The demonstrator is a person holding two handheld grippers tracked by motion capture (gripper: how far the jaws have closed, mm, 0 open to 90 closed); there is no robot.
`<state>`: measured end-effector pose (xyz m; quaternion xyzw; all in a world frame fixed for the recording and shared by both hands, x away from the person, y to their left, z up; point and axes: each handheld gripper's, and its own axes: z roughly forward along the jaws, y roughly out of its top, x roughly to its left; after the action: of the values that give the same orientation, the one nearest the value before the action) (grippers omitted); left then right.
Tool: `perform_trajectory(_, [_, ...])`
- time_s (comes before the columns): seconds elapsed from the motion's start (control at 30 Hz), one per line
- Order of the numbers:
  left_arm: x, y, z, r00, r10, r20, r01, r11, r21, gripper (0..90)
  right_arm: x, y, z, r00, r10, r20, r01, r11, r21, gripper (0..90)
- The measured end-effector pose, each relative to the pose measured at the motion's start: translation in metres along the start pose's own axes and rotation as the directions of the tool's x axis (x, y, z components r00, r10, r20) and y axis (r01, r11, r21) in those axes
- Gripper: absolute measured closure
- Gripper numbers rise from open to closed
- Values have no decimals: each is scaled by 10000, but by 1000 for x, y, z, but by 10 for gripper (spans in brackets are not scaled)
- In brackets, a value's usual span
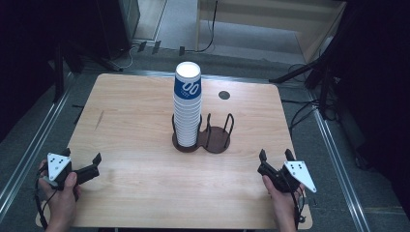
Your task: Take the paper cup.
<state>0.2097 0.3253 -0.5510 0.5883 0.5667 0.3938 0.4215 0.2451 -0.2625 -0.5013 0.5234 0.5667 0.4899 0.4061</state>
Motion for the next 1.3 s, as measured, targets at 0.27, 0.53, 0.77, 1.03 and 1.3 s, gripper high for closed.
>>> perform_trajectory(0.27, [1,-1,-1,9991,-8,416,10,10000,-37,0,22,24,13,9983,-120,-576,124,9999,59,81])
perform_trajectory(0.53, [2,0,-1,9990,-153,417,150,9999,81,0,55,47,26,9932,-64,-1159,75,9999,93,75])
perform_trajectory(0.77, [5,0,0,9984,-375,427,368,9992,163,0,80,61,35,9894,132,-1445,-117,9999,113,53])
perform_trajectory(1.03, [5,0,-1,9981,-437,430,434,9990,82,0,108,79,42,9785,-51,-2064,46,10000,-30,36])
perform_trajectory(1.3, [4,-1,-1,9984,-514,239,515,9987,1,0,132,93,48,9640,-406,-2627,331,9989,-332,36])
